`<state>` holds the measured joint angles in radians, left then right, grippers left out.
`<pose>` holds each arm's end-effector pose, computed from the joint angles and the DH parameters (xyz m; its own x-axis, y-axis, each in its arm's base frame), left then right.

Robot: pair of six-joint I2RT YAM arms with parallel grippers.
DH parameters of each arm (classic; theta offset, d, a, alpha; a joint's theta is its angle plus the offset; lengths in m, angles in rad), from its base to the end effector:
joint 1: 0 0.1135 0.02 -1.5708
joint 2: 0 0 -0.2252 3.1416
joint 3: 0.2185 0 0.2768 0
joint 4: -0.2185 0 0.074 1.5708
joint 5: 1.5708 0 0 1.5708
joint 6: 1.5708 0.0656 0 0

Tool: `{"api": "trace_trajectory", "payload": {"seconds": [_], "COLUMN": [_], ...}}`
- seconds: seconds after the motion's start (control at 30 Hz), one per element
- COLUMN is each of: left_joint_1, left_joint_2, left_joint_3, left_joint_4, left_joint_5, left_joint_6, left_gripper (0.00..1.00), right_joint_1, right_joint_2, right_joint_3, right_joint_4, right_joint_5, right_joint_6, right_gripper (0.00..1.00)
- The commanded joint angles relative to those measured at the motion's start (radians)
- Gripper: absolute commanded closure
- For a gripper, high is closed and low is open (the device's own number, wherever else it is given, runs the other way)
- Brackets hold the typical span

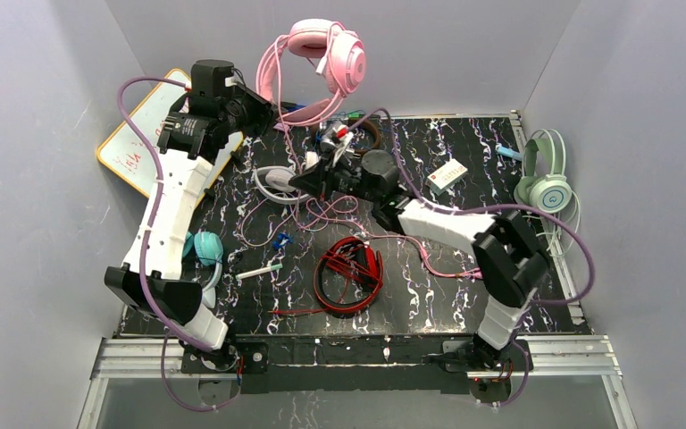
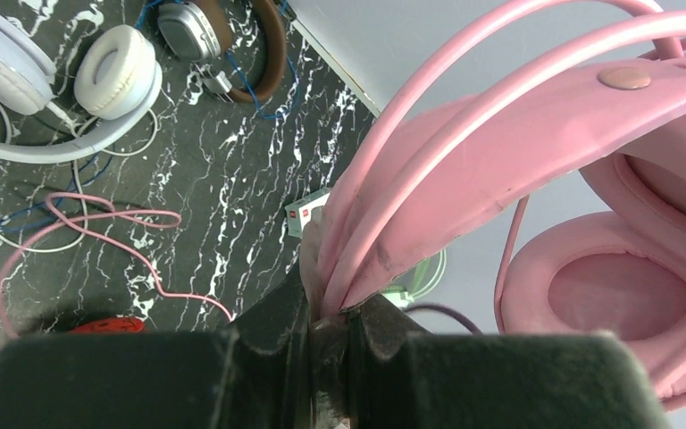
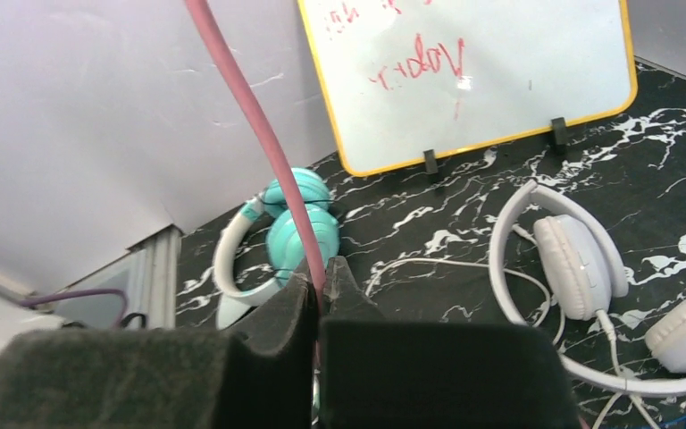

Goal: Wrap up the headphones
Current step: Wrap the headphones cable around the headphones.

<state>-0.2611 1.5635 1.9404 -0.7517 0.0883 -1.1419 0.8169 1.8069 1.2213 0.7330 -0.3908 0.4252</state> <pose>0.3629 -0.1030 0.4429 -0.4530 -0.8166 -0.3576 -0.1817 0.4773 -0.8597 0.2995 0.3555 0.2529 -0.2929 0.2453 -0.9242 -0.8905 0.2821 0.3571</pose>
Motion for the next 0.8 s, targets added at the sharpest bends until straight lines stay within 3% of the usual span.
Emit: {"api": "trace_trajectory", "payload": {"seconds": [0.0,0.2,0.47,0.77], "left_joint_1": [-0.001,0.0,0.0,-0.001], "left_joint_2": [-0.062,-0.035,-0.004,-0.023], "left_joint_3": [0.059,0.116,0.167,0.133], "left_joint_4": [0.037,0.006,0.008,0.001], "left_joint_5": [-0.049,-0.155,-0.157,-0.178], "left_joint_6": [0.017,0.063,0.064,0.114], "left_gripper": [1.0,1.0,1.0,1.0], "right_joint_1": [-0.004,-0.002,-0.004,-0.005], "right_joint_2": [-0.205,-0.452,-0.649,-0.74], "right_joint_3": [-0.09,-0.282,-0.407,-0.376], "right_joint_4": [0.026,-0.09,-0.322,-0.519], "right_joint_5": [-0.025,-0.027,0.058,0.181], "right_joint_6": [0.04,0.043,-0.022,-0.08], "right_gripper": [0.99,0.99,0.99,0.99]}}
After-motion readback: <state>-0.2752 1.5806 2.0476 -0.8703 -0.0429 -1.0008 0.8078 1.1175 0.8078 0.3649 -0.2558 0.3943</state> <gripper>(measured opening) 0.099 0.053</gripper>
